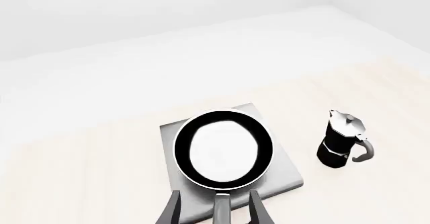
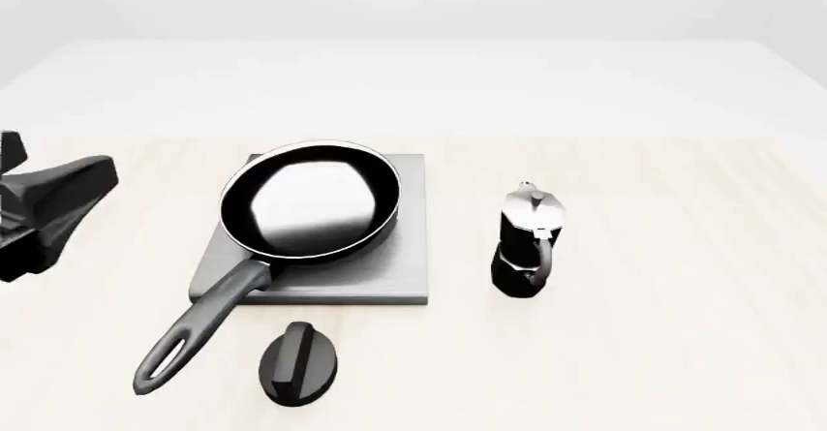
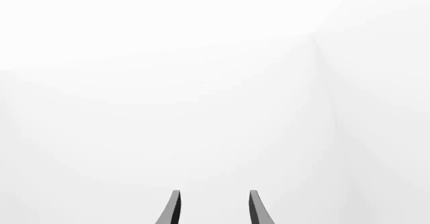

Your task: Put the frying pan on the stove.

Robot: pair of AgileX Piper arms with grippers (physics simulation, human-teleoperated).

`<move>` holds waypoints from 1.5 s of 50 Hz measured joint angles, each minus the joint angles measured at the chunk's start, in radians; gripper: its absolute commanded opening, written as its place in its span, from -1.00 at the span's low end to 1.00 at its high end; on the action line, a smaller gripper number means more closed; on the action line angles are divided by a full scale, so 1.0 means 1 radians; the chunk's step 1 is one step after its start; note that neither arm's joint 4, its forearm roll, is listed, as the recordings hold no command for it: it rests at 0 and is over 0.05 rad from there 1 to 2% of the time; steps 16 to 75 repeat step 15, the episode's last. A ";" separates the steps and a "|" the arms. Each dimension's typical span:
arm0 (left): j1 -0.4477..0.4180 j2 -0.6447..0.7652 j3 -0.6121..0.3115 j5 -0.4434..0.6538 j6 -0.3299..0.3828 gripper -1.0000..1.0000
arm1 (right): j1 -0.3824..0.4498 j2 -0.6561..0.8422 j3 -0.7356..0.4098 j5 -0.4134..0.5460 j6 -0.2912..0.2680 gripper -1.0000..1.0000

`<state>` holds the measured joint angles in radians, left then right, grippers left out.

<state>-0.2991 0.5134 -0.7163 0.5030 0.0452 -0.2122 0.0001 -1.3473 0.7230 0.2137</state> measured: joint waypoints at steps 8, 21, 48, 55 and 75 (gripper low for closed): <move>-0.032 -0.094 -0.075 0.015 -0.021 1.00 | 0.001 0.000 -0.012 0.012 -0.001 1.00; -0.074 -0.161 -0.121 0.008 -0.037 1.00 | 0.003 0.000 -0.014 0.013 -0.003 1.00; -0.074 -0.161 -0.121 0.008 -0.037 1.00 | 0.003 0.000 -0.014 0.013 -0.003 1.00; -0.074 -0.161 -0.121 0.008 -0.037 1.00 | 0.003 0.000 -0.014 0.013 -0.003 1.00; -0.074 -0.161 -0.121 0.008 -0.037 1.00 | 0.003 0.000 -0.014 0.013 -0.003 1.00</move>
